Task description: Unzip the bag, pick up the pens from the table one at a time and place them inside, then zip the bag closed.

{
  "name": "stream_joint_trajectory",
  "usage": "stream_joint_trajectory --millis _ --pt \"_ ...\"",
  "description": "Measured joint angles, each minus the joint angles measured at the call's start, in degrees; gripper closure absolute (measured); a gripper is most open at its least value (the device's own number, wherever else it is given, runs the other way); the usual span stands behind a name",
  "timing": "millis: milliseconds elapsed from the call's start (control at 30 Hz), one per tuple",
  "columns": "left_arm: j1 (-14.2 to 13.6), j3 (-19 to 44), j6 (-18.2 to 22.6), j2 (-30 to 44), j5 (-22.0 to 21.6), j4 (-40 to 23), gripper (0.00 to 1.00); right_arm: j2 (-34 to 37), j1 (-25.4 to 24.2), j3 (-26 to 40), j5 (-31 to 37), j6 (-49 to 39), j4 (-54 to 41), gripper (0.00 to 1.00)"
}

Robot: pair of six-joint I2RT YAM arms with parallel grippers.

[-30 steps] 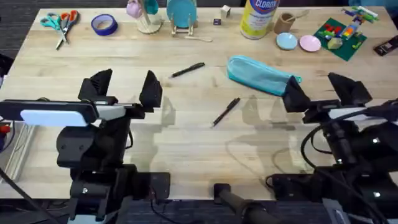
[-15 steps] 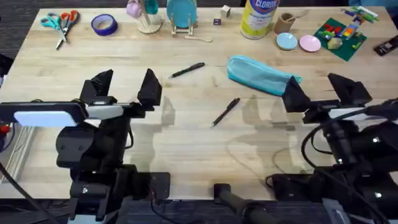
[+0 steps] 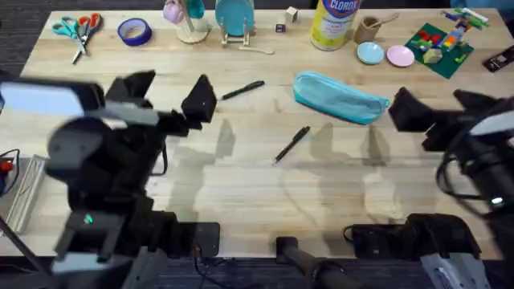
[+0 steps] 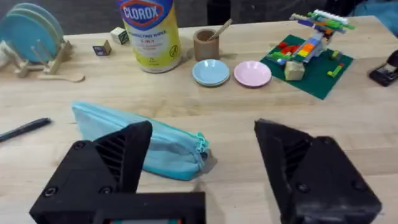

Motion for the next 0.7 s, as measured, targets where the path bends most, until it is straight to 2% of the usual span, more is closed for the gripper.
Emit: stream_joint_trajectory --millis 200,300,533,700 --pt "0.00 10.98 6.09 15.80 9.24 0.41 0.007 13.28 -0.04 13.43 -0.21 0.14 -8.93 0.005" --pt "0.00 17.60 8.41 24.88 15.39 0.50 0.008 19.59 -0.14 19.42 -1.47 0.14 -12.14 0.005" --pt "-0.02 33.17 10.45 42.45 32.10 -0.18 0.008 30.43 -0.19 30.89 -7.14 -0.32 -18.65 0.005" --pt "-0.06 39.84 10.94 49.94 43.36 -1.66 0.008 34.25 -0.19 36.19 -9.84 -0.74 -23.64 0.005"
